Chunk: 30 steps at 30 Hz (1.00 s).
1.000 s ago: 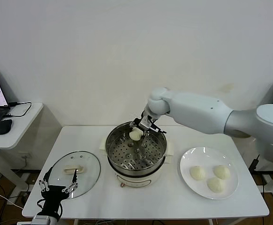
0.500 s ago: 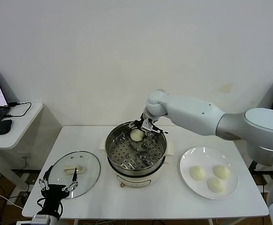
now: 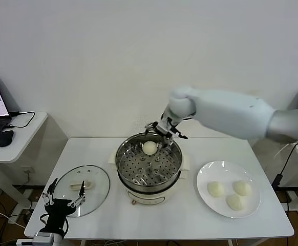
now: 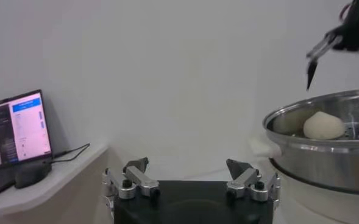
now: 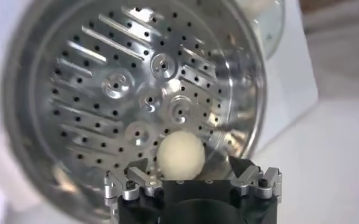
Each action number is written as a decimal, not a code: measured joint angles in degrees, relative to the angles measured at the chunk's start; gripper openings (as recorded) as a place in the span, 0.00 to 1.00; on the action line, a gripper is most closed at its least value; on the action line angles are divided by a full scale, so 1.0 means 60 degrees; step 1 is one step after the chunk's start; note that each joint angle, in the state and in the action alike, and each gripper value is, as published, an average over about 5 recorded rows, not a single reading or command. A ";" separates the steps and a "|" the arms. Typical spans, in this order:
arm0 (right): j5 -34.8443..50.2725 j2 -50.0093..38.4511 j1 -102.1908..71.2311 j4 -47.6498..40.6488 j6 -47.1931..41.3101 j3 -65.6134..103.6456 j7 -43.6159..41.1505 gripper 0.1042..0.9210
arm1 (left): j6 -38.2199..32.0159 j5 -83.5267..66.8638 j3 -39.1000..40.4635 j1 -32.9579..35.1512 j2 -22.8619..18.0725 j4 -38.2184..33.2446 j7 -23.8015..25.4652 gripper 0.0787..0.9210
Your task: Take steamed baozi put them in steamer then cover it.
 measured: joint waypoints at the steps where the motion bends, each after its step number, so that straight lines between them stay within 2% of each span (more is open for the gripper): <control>1: 0.0134 -0.0295 0.0106 0.0249 -0.0318 -0.0045 -0.0041 0.88 | 0.0028 -0.0013 -0.0003 -0.0020 0.0028 -0.0010 0.0004 0.88; 7: 0.0482 -0.2163 0.0444 0.1510 -0.1644 -0.0362 -0.0293 0.88 | 0.0256 -0.0126 0.0012 -0.0150 0.0198 0.0007 0.0015 0.88; 15: 0.0094 -0.4068 0.0153 0.2414 -0.2318 -0.0682 -0.0411 0.88 | 0.0418 -0.0110 0.0155 -0.0318 0.0324 0.0228 0.0065 0.88; 22: -0.0541 -0.4836 -0.1057 0.2602 -0.2529 -0.0230 -0.0365 0.88 | 0.0516 -0.0095 0.0178 -0.0401 0.0304 0.0322 0.0077 0.88; 30: -0.1388 -0.5049 -0.3233 0.2365 -0.2617 0.1143 -0.0174 0.88 | 0.0571 -0.0062 0.0104 -0.0372 0.0248 0.0332 0.0087 0.88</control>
